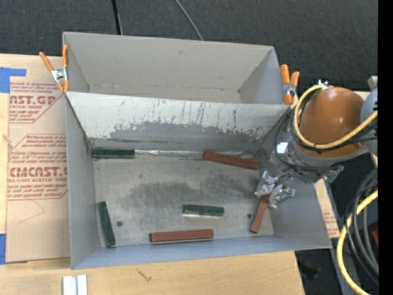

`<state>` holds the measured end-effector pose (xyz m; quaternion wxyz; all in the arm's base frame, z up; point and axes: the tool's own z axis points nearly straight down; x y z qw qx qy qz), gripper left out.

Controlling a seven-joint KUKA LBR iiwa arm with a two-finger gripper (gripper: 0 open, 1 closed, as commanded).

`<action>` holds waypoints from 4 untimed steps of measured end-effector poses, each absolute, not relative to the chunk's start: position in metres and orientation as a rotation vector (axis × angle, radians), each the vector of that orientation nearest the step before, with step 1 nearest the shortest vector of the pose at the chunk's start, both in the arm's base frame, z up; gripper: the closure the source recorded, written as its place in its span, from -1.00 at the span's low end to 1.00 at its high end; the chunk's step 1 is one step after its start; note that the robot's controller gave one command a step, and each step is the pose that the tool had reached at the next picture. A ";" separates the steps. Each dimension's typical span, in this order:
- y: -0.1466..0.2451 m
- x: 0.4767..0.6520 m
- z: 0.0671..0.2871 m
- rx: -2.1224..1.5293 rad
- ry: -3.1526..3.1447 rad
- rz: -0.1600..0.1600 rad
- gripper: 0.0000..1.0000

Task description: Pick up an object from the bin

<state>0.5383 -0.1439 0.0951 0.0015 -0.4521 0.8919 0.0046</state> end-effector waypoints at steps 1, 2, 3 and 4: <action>-0.144 0.539 0.109 -1.418 2.800 0.007 1.00; -0.145 0.539 0.120 -1.417 2.802 0.003 1.00; -0.144 0.540 0.130 -1.416 2.801 0.000 1.00; -0.144 0.540 0.136 -1.416 2.800 -0.001 1.00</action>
Offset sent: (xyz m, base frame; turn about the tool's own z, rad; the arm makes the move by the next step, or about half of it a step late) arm 0.0000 -0.0001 0.0525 0.0000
